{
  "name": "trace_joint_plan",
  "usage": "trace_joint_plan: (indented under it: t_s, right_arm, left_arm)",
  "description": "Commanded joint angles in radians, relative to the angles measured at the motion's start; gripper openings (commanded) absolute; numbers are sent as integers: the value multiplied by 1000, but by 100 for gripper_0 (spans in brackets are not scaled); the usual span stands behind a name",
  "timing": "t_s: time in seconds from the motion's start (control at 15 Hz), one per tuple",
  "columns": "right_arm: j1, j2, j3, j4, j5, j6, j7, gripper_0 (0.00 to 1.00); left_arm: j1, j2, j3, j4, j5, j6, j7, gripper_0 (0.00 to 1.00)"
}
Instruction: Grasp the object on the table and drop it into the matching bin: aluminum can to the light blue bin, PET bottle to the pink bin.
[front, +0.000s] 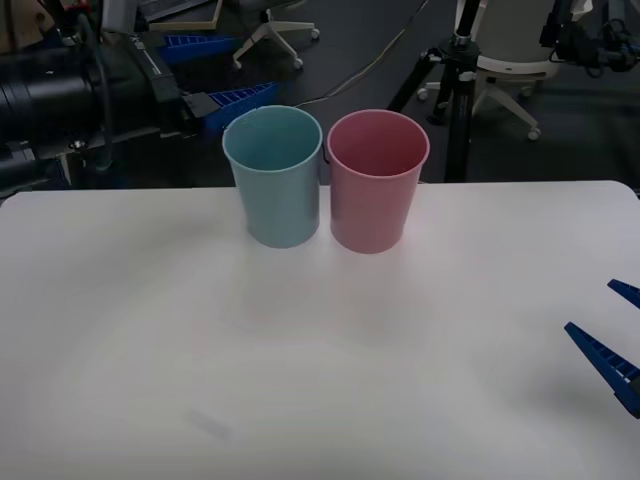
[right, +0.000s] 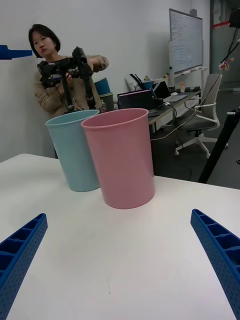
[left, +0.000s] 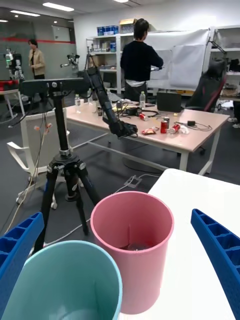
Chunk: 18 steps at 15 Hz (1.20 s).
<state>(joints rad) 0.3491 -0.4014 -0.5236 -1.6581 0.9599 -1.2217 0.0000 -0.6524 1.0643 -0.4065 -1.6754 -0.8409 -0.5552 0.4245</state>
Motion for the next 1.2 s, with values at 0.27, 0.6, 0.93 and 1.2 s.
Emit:
trace_joint_plan:
  t_s: [0.27, 0.6, 0.93, 1.2]
  right_arm:
    - [0, 0, 0, 0, 0, 0, 0, 100]
    - [0, 0, 0, 0, 0, 0, 0, 100]
    - [0, 0, 0, 0, 0, 0, 0, 100]
    - [0, 0, 0, 0, 0, 0, 0, 100]
  left_arm:
    - [157, 0, 167, -27, 9, -130, -23, 100]
    - [298, 0, 253, -43, 62, -178, -142, 100]
    - [461, -75, 417, -35, 13, -330, -191, 100]
    - [576, -202, 584, -64, -124, -445, -165, 100]
